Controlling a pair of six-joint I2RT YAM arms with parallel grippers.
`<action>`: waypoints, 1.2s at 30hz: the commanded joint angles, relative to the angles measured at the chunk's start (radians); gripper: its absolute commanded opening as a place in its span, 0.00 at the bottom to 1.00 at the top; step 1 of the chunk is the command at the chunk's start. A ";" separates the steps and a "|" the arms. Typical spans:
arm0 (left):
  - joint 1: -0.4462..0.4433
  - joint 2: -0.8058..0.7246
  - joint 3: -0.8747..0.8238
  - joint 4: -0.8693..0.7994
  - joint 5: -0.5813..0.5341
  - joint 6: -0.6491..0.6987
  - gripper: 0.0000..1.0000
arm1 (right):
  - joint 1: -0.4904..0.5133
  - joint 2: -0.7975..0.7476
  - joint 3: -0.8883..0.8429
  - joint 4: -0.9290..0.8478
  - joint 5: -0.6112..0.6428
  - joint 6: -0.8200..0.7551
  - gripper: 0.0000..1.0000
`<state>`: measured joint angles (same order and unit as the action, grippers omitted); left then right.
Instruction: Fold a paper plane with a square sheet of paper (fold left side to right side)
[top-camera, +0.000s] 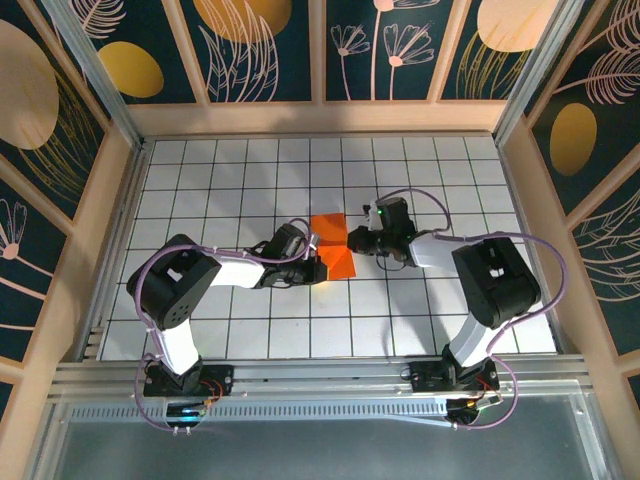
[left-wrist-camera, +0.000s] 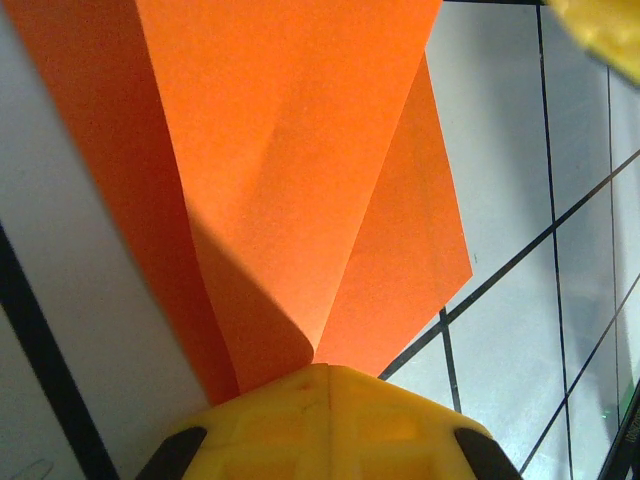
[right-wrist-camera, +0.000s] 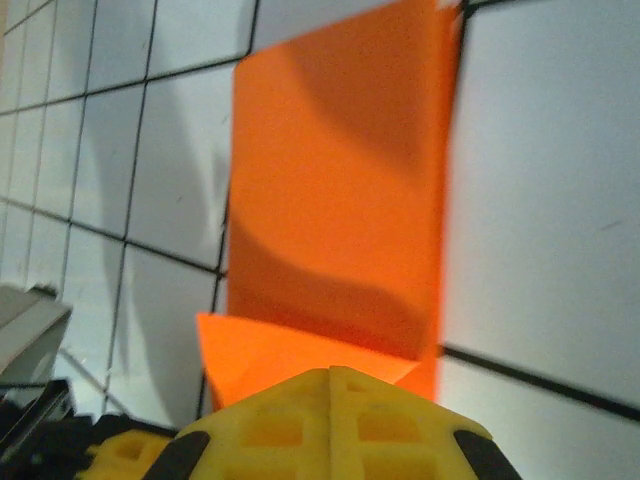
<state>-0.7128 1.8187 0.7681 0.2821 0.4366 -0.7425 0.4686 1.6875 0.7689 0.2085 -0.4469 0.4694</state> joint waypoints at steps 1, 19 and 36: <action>-0.013 0.033 -0.021 -0.072 -0.029 -0.002 0.00 | 0.038 0.034 -0.007 0.063 -0.056 0.050 0.00; -0.011 0.034 0.109 -0.075 0.028 -0.019 0.00 | 0.045 0.188 0.063 -0.058 -0.004 0.068 0.00; -0.004 0.142 0.224 -0.135 -0.042 0.030 0.00 | 0.047 0.189 0.058 -0.063 0.000 0.063 0.00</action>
<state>-0.7185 1.9385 0.9764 0.1665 0.4259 -0.7326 0.5125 1.8420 0.8314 0.2214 -0.4828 0.5312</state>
